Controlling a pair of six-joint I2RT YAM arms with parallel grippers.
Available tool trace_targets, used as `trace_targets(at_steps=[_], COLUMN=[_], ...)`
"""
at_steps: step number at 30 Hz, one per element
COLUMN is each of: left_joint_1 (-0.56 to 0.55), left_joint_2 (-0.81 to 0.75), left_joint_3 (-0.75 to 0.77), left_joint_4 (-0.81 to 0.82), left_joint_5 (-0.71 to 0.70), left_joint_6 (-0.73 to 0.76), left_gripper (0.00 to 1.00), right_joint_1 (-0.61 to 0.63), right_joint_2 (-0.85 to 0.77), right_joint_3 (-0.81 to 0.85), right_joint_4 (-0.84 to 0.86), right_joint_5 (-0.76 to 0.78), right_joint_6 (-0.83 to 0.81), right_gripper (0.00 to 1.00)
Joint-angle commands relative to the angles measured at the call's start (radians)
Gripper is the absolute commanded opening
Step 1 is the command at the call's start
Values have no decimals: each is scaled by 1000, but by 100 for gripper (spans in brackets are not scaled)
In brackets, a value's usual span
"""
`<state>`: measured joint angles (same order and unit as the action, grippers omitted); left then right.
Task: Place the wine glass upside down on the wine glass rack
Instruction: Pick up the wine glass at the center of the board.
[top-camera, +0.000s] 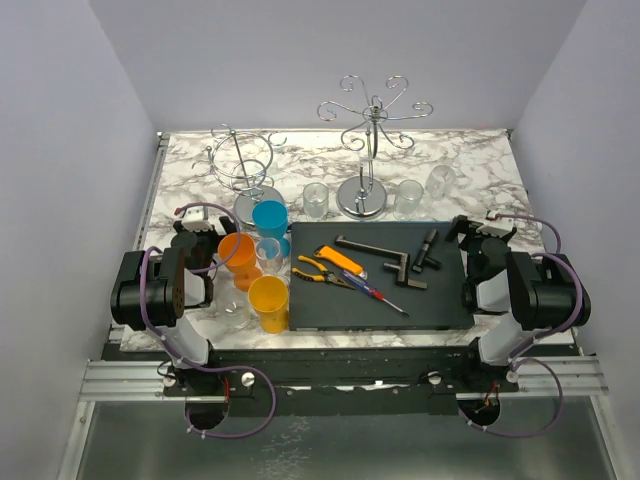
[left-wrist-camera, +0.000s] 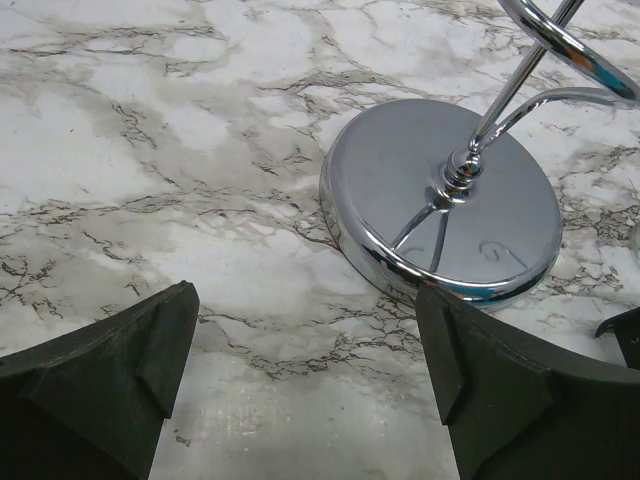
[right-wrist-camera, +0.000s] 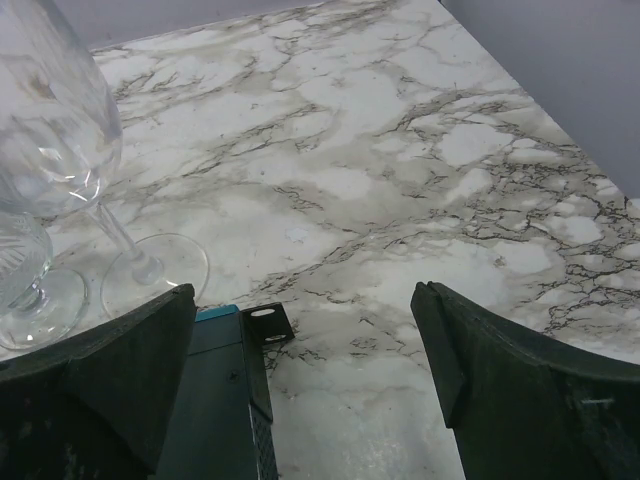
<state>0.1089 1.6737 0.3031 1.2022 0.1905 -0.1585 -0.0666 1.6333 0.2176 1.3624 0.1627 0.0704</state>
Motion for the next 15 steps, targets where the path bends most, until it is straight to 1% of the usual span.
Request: trace_targets(at_steps=[1, 6, 7, 9, 10, 12, 15], left_joint_1=[-4, -7, -8, 1, 7, 18, 24], left_joint_2=[-16, -14, -17, -44, -72, -139, -236], left_joint_3=[11, 15, 14, 8, 16, 67, 155], left_joint_4=[0, -2, -3, -8, -45, -191, -438], left_joint_5=[-8, -3, -3, 20, 16, 16, 6], left_joint_6=[11, 17, 16, 18, 11, -4, -8], left_gripper=[99, 99, 99, 99, 99, 99, 99], right_joint_1=[1, 2, 1, 1, 1, 1, 1], right_joint_2=[7, 5, -3, -42, -54, -143, -317], right_joint_3=[3, -2, -4, -15, -23, -23, 4], right_joint_4=[24, 34, 31, 14, 28, -51, -231], right_joint_5=[-8, -4, 21, 0, -3, 24, 82], right_joint_6=[-3, -5, -4, 6, -16, -2, 47], right_gripper=[100, 100, 100, 100, 100, 100, 100])
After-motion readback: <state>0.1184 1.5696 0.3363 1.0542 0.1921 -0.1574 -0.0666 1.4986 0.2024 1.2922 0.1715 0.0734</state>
